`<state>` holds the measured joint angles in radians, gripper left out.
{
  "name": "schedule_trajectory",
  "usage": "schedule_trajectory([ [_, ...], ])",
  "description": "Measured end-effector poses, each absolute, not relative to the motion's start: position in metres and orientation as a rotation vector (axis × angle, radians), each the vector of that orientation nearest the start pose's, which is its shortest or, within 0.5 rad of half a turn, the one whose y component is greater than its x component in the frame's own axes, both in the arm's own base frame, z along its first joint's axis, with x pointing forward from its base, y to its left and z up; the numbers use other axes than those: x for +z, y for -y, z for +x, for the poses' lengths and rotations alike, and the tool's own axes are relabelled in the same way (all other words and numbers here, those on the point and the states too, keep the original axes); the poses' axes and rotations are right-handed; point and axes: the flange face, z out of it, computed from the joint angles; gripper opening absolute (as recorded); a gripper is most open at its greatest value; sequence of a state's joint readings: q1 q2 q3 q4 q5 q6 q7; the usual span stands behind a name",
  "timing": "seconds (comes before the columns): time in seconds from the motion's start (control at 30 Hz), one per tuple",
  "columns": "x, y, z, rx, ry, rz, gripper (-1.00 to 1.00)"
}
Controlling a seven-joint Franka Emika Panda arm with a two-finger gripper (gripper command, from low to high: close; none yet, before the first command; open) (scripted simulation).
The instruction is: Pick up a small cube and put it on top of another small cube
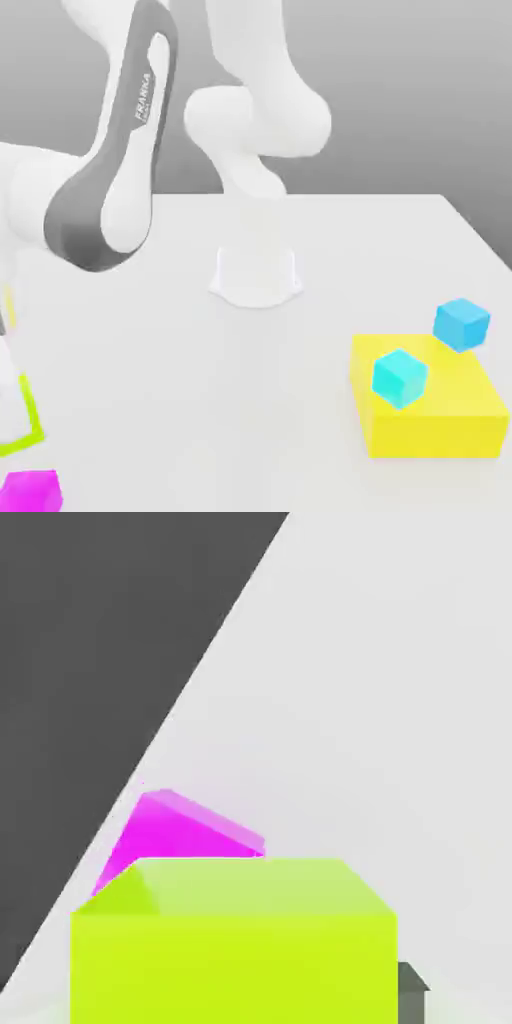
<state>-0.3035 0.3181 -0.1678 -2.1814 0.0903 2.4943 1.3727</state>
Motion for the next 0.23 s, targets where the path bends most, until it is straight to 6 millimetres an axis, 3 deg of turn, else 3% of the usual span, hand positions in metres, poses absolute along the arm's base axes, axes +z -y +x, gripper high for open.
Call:
schedule_trajectory([
  [0.1, 0.204, 0.253, 0.505, -0.001, -2.577, -1.794, -1.0],
  [0.13, 0.194, 0.253, 0.505, -0.001, -2.578, -1.792, 1.0],
  [0.23, 0.194, 0.253, 0.505, -0.001, -2.578, -1.792, 1.0],
])
